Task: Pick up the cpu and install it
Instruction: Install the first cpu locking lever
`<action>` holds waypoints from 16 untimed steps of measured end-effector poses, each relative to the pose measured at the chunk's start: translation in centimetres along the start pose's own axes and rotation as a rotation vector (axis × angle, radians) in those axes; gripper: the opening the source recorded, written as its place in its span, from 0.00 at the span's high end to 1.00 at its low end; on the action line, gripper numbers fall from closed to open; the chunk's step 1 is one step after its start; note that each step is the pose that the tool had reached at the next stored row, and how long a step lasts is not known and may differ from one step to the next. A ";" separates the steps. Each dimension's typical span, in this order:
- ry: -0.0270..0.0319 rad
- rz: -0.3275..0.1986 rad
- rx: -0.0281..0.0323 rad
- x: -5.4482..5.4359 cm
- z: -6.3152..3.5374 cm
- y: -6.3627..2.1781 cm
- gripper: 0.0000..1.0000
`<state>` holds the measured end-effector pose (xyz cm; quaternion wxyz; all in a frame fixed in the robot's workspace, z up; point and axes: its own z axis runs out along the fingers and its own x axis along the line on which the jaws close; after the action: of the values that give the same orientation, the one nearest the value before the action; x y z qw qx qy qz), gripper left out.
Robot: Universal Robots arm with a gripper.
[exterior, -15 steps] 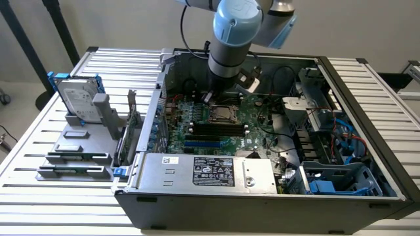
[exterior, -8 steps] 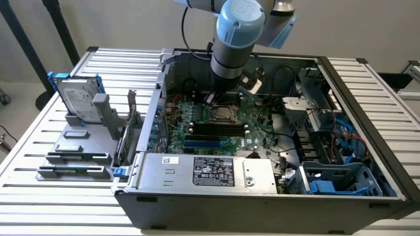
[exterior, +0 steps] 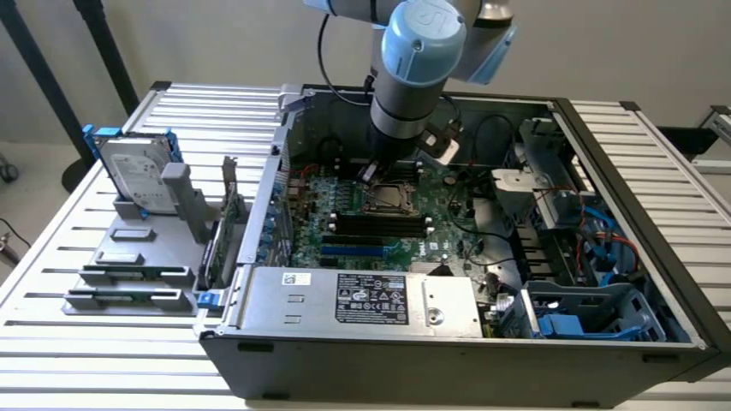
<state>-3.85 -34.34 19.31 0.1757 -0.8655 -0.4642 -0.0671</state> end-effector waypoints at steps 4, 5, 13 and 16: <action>-0.0029 0.001 -0.0007 0.1 0.00 0.19 0.89; -0.0039 0.001 -0.0011 0.1 0.00 0.22 0.89; -0.0106 0.001 -0.0046 0.3 -0.02 0.50 0.89; -0.0110 0.001 -0.0048 0.4 -0.03 0.62 0.89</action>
<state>-3.10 -34.34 19.30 0.1711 -0.8667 -0.4643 -0.0634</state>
